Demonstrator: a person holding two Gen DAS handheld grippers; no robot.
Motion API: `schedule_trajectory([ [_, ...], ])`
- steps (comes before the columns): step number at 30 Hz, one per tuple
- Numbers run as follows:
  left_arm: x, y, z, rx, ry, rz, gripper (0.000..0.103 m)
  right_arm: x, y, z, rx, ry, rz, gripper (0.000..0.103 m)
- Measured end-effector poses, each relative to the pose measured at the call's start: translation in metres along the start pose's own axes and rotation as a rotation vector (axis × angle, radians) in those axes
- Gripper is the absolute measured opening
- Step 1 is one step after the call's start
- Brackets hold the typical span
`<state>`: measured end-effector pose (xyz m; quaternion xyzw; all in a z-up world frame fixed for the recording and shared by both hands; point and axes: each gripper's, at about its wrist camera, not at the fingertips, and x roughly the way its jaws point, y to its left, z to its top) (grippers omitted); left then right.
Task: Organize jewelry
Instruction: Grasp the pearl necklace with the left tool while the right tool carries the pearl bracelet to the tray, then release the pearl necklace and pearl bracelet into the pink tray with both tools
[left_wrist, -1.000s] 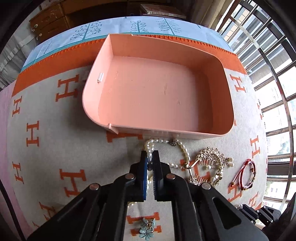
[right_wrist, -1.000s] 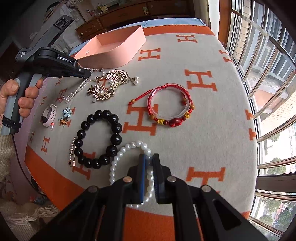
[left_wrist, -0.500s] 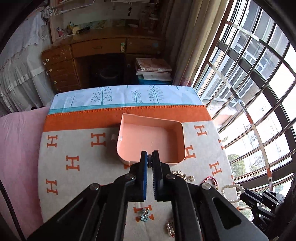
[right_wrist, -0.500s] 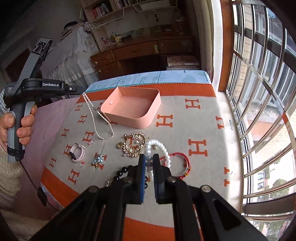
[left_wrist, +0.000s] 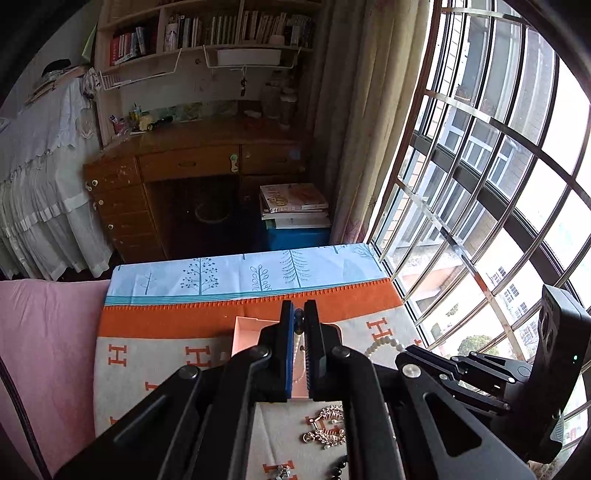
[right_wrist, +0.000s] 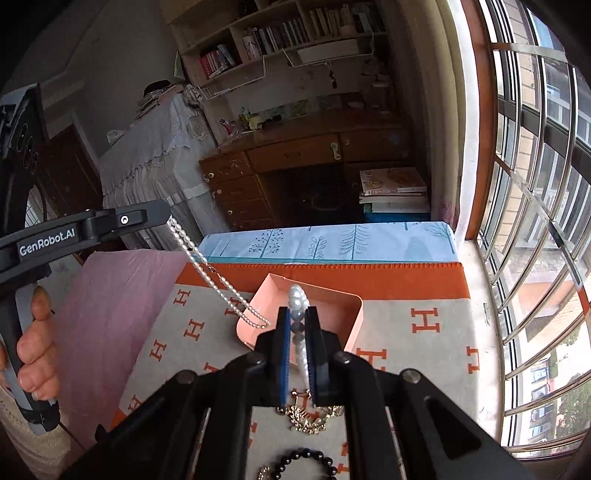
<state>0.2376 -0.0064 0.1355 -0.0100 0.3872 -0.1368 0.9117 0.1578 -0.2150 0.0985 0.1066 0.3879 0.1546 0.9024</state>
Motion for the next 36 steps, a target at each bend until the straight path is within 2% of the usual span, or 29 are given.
schedule_trajectory([
  [6,0.060,0.001,-0.016,0.027,0.047,0.032,0.003,0.077,-0.018,0.010,0.088,0.097,0.008,0.008],
  [12,0.122,0.009,-0.043,0.052,0.148,0.041,0.003,0.130,-0.028,0.000,0.122,0.172,-0.027,0.008],
  [14,0.135,0.009,-0.050,0.074,0.183,0.041,0.010,0.141,-0.031,-0.005,0.134,0.199,-0.040,0.008],
  [15,0.139,0.009,-0.053,0.082,0.196,0.048,0.024,0.145,-0.032,-0.007,0.138,0.211,-0.043,0.008],
  [16,0.140,0.010,-0.055,0.087,0.202,0.048,0.043,0.149,-0.033,-0.009,0.139,0.225,-0.044,0.008],
  [17,0.140,0.010,-0.057,0.091,0.200,0.043,0.054,0.152,-0.033,-0.012,0.138,0.236,-0.049,0.008],
  [18,0.137,0.010,-0.058,0.095,0.191,0.042,0.074,0.152,-0.033,-0.014,0.134,0.241,-0.055,0.008],
  [19,0.133,0.010,-0.059,0.097,0.176,0.045,0.085,0.152,-0.033,-0.015,0.127,0.244,-0.063,0.008],
  [21,0.124,0.011,-0.057,0.101,0.146,0.052,0.088,0.151,-0.031,-0.016,0.117,0.244,-0.081,0.009],
  [26,0.099,0.018,-0.054,0.078,0.123,0.052,0.088,0.136,-0.028,-0.020,0.101,0.222,-0.100,0.031],
  [31,0.069,0.027,-0.059,0.055,0.089,0.079,0.088,0.112,-0.020,-0.027,0.079,0.200,-0.079,0.033],
  [36,0.043,0.034,-0.071,0.053,0.092,0.109,0.088,0.081,-0.009,-0.037,0.053,0.168,-0.065,0.033],
])
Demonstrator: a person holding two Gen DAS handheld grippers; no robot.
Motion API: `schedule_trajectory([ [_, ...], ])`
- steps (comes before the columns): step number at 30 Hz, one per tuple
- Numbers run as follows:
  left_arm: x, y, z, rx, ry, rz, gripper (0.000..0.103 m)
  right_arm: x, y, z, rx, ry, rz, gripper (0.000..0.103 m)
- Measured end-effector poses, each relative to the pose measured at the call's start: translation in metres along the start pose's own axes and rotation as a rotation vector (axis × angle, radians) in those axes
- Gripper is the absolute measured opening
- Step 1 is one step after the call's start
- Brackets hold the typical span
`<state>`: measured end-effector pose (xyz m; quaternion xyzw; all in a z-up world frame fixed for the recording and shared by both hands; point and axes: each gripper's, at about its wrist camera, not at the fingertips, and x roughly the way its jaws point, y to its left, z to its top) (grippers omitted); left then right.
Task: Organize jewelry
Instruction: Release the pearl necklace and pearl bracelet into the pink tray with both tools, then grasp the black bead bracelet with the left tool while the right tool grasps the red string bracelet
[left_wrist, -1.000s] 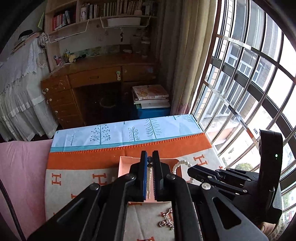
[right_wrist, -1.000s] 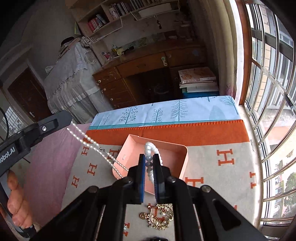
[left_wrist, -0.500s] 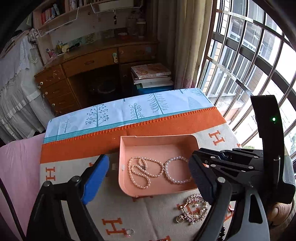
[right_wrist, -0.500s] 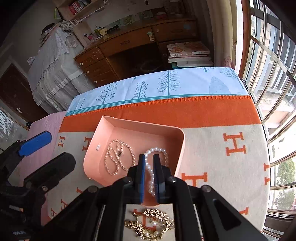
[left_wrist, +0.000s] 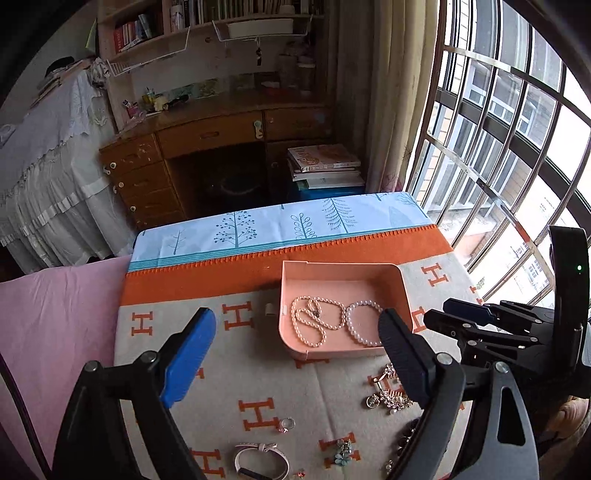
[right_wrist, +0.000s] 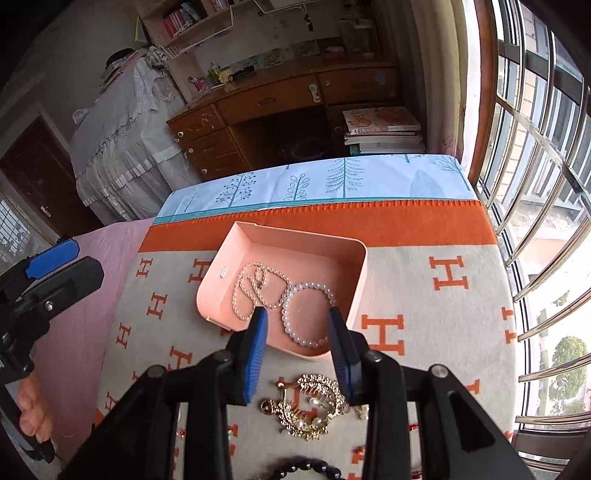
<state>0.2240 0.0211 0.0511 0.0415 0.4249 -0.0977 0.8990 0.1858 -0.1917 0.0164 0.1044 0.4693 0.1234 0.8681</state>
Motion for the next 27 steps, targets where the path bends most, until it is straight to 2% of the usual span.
schedule_trajectory([
  [5,-0.031,0.005,-0.018,0.006,-0.002,-0.007,0.088,-0.035,0.008,-0.019,-0.039,-0.028,0.006,0.041],
  [9,-0.058,0.005,-0.031,-0.007,-0.011,-0.027,0.089,-0.068,0.014,-0.036,-0.066,-0.060,0.010,0.042],
  [11,-0.072,0.004,-0.038,-0.013,-0.021,-0.029,0.092,-0.084,0.016,-0.046,-0.073,-0.072,0.012,0.042],
  [13,-0.086,0.004,-0.046,-0.019,-0.037,-0.025,0.101,-0.099,0.017,-0.055,-0.079,-0.079,0.017,0.042],
  [16,-0.105,0.003,-0.056,-0.023,-0.065,-0.020,0.102,-0.115,0.019,-0.070,-0.093,-0.085,0.005,0.042],
  [20,-0.121,0.004,-0.071,-0.023,-0.072,-0.007,0.102,-0.134,0.019,-0.091,-0.100,-0.088,-0.005,0.042],
  [27,-0.129,0.009,-0.101,-0.042,-0.028,-0.012,0.102,-0.150,0.020,-0.122,-0.111,-0.107,-0.031,0.042],
])
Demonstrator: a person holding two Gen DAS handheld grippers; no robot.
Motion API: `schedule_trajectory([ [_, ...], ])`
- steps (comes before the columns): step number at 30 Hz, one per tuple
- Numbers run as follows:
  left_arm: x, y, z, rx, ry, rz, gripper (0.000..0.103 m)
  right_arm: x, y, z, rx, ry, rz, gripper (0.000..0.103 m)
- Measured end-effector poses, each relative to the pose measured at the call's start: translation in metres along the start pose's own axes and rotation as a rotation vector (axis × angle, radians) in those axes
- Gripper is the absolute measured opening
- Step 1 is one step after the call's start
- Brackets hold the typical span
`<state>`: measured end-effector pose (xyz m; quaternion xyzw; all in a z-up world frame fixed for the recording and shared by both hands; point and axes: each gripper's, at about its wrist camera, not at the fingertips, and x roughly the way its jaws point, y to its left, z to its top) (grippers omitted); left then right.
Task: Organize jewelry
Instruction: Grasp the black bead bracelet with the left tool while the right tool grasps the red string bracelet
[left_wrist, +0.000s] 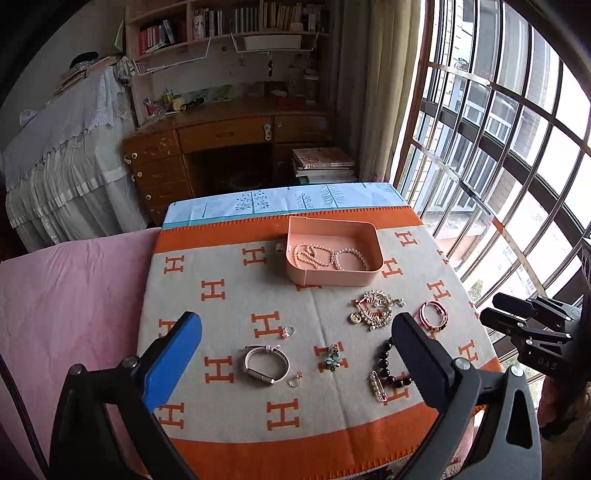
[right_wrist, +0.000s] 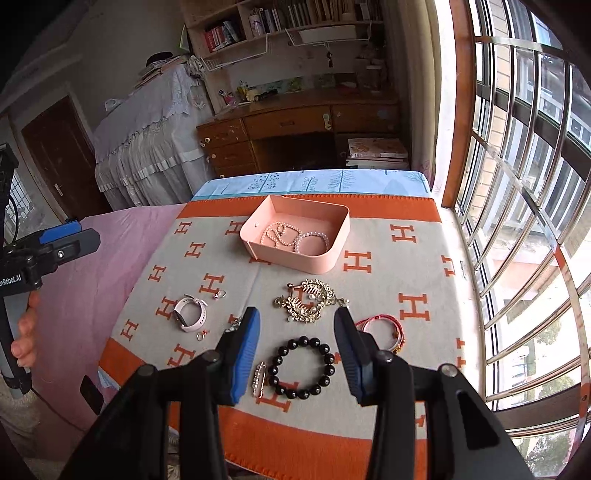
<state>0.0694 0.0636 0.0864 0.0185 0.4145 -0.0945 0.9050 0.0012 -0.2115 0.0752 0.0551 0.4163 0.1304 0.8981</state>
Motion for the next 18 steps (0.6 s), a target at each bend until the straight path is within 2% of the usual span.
schedule_trajectory([
  [7,0.019,0.016,-0.025,-0.067,0.055,-0.028,0.102,0.004,0.003,-0.019,-0.024,0.016,-0.041,0.042],
  [11,0.034,0.021,-0.038,-0.102,0.082,-0.039,0.102,0.010,-0.009,-0.023,0.022,0.039,-0.036,0.042],
  [15,0.054,0.009,-0.053,-0.088,0.124,-0.067,0.102,0.020,-0.029,-0.027,0.084,0.052,-0.043,0.042],
  [18,0.074,-0.012,-0.063,-0.041,0.153,-0.082,0.102,0.034,-0.044,-0.031,0.112,0.076,-0.059,0.042],
])
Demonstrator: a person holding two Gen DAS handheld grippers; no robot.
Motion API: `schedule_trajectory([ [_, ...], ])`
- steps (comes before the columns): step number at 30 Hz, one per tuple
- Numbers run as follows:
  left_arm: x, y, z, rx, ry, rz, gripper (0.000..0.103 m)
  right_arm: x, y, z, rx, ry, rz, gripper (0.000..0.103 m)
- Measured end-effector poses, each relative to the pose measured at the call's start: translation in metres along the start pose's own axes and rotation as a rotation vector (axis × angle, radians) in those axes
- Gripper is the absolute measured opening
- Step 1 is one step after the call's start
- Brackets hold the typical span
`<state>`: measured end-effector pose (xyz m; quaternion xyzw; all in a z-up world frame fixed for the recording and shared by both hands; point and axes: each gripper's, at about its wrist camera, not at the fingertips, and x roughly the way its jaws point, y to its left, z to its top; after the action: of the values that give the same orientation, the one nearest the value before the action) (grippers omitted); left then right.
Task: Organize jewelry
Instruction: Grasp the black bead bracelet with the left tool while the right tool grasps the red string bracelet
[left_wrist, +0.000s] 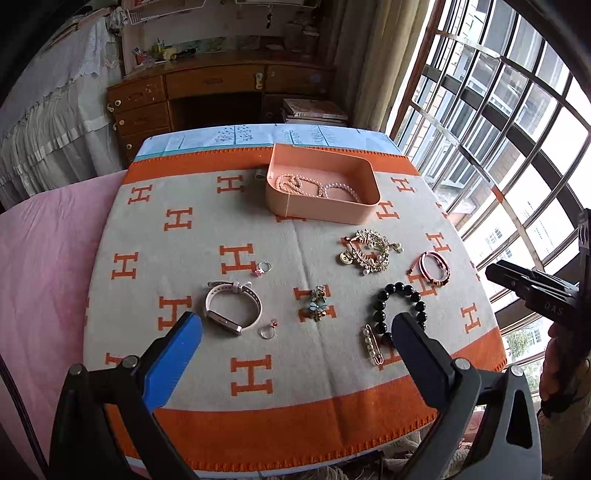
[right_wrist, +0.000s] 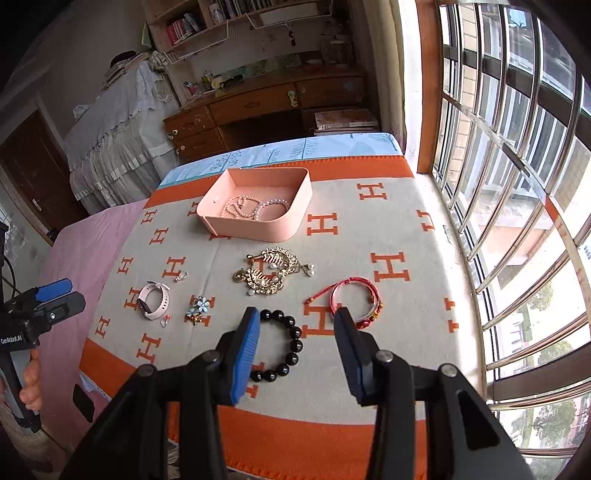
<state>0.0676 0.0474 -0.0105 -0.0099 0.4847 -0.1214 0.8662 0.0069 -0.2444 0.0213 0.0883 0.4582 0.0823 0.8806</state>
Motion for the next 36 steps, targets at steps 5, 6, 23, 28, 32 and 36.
schedule_trajectory([
  [5,0.046,-0.039,0.000,0.087,0.072,-0.038,0.094,0.029,-0.025,-0.002,0.048,0.062,-0.011,0.042],
  [6,0.056,-0.046,0.002,0.094,0.093,-0.046,0.091,0.034,-0.029,-0.001,0.054,0.074,-0.009,0.042],
  [23,0.178,-0.109,0.024,0.204,0.327,-0.031,0.058,0.146,-0.017,0.022,-0.086,0.322,-0.007,0.017],
  [28,0.191,-0.119,0.023,0.236,0.352,-0.016,0.058,0.153,-0.013,0.018,-0.153,0.325,-0.053,0.006],
  [32,0.198,-0.129,0.022,0.259,0.316,0.020,0.058,0.152,-0.016,0.015,-0.161,0.308,-0.038,0.006],
  [36,0.199,-0.134,0.025,0.239,0.296,0.020,0.037,0.149,-0.020,0.012,-0.141,0.290,-0.015,0.006],
])
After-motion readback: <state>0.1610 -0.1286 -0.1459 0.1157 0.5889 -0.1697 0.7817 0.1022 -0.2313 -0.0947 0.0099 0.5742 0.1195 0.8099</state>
